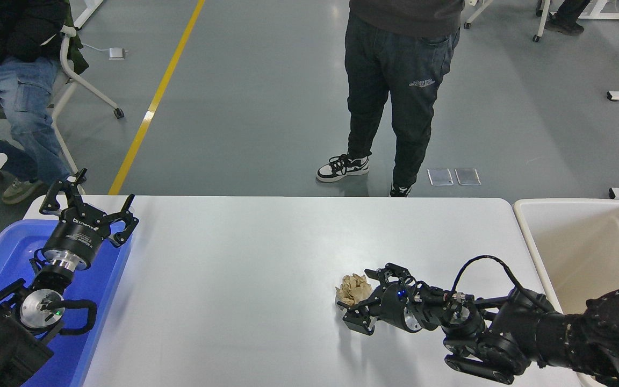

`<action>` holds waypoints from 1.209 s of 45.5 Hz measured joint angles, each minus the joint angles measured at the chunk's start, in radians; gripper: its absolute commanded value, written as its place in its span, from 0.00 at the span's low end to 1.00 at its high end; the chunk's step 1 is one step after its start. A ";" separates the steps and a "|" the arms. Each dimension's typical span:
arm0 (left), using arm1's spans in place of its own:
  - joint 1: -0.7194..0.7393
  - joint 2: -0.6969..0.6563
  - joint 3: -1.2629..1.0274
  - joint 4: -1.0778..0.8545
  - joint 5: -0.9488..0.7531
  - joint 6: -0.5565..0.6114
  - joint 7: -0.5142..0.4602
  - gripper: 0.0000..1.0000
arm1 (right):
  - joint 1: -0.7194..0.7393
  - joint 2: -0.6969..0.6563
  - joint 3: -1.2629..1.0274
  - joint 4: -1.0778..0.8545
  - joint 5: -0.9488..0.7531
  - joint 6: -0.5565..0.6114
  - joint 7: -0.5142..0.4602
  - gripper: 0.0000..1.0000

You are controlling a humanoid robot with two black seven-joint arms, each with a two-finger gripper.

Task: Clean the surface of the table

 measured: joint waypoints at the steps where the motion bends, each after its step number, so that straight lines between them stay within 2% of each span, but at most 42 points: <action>1: 0.000 0.000 0.000 0.000 0.000 0.000 0.000 1.00 | -0.002 0.002 0.000 -0.004 0.000 -0.004 0.001 0.76; 4: 0.000 0.000 0.000 0.000 0.000 0.000 0.000 1.00 | -0.007 0.006 0.000 -0.013 0.001 -0.011 0.003 0.59; 8: 0.000 0.000 0.000 0.000 0.000 0.000 0.000 1.00 | -0.011 0.011 0.000 -0.022 0.002 -0.018 0.008 0.28; 14: 0.000 0.000 0.000 0.000 0.000 0.000 0.000 1.00 | -0.014 0.016 0.001 -0.034 0.011 -0.023 0.014 0.00; 35: 0.000 0.000 0.000 0.000 0.000 0.000 -0.001 1.00 | -0.003 0.012 0.013 -0.017 0.133 -0.027 0.073 0.00; 55: 0.000 0.000 0.000 0.000 0.000 0.000 0.000 1.00 | 0.123 -0.109 0.040 0.196 0.290 -0.022 0.092 0.00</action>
